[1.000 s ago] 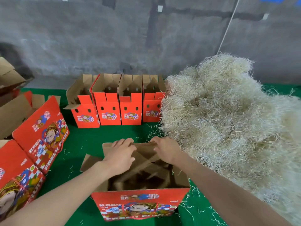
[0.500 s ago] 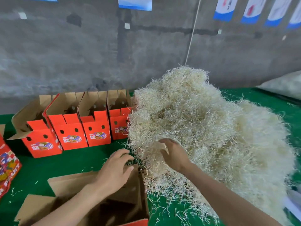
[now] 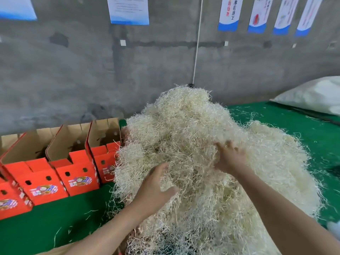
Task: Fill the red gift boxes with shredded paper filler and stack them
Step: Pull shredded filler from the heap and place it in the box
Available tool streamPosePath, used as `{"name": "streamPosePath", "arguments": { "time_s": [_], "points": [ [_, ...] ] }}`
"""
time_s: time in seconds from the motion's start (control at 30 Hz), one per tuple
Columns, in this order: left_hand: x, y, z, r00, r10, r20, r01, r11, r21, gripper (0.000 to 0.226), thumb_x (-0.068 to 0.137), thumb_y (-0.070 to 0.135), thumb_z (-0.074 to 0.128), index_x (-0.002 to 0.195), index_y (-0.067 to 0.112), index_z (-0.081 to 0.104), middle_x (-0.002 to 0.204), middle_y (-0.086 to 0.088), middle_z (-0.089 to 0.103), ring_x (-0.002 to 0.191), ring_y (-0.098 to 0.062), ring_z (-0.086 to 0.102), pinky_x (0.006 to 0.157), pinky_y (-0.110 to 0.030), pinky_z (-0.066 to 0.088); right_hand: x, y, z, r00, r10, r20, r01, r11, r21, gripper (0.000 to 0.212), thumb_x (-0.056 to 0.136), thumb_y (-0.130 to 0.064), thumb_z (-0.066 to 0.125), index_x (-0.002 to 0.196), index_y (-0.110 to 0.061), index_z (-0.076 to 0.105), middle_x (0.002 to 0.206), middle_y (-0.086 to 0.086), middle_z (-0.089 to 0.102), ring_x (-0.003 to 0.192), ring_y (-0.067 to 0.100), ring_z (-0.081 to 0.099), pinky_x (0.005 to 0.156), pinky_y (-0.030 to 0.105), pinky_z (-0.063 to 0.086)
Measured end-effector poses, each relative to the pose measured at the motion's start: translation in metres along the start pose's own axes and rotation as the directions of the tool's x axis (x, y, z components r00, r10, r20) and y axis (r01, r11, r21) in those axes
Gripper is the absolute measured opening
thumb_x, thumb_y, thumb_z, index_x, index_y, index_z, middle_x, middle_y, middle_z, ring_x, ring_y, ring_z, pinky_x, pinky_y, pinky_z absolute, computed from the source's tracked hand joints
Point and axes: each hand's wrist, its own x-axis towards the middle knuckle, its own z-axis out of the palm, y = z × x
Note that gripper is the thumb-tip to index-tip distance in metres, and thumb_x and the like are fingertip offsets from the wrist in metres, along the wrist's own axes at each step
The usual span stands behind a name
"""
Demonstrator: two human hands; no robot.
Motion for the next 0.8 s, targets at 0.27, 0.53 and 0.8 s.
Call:
{"name": "streamPosePath", "arguments": {
  "time_s": [0.27, 0.53, 0.8],
  "points": [
    [0.068, 0.044, -0.002, 0.997, 0.071, 0.008, -0.065, 0.946, -0.316, 0.125, 0.066, 0.025, 0.080, 0.137, 0.055, -0.019, 0.149, 0.027, 0.013, 0.132, 0.007, 0.025, 0.107, -0.014, 0.027, -0.032, -0.085, -0.048, 0.933, -0.270, -0.239, 0.358, 0.600, 0.716, 0.057, 0.072, -0.002, 0.067, 0.122, -0.021, 0.046, 0.116, 0.002, 0.057, 0.084, 0.015, 0.063, 0.066, 0.029, 0.057],
    [0.097, 0.010, -0.046, 0.821, -0.528, -0.219, 0.219, 0.645, -0.732, 0.032, 0.075, 0.003, 0.071, 0.106, 0.004, 0.063, 0.109, -0.013, 0.066, 0.088, -0.024, 0.064, 0.084, -0.036, 0.053, -0.018, -0.049, -0.078, 0.913, -0.307, -0.268, 0.356, 0.277, 0.893, 0.086, 0.070, -0.024, 0.075, 0.140, -0.040, 0.027, 0.138, -0.006, 0.043, 0.119, 0.008, 0.048, 0.094, 0.029, 0.046],
    [0.091, 0.005, -0.067, 0.811, -0.581, -0.068, 0.232, 0.427, -0.874, 0.042, 0.080, 0.021, 0.061, 0.121, 0.009, 0.057, 0.121, -0.015, 0.057, 0.109, -0.031, 0.055, 0.100, -0.049, 0.040, -0.022, -0.075, 0.032, 0.837, -0.455, 0.303, 0.290, 0.840, 0.459, 0.091, 0.069, -0.045, 0.076, 0.138, -0.007, 0.030, 0.123, 0.005, 0.053, 0.098, 0.013, 0.053, 0.110, 0.046, 0.029]
  ]
}}
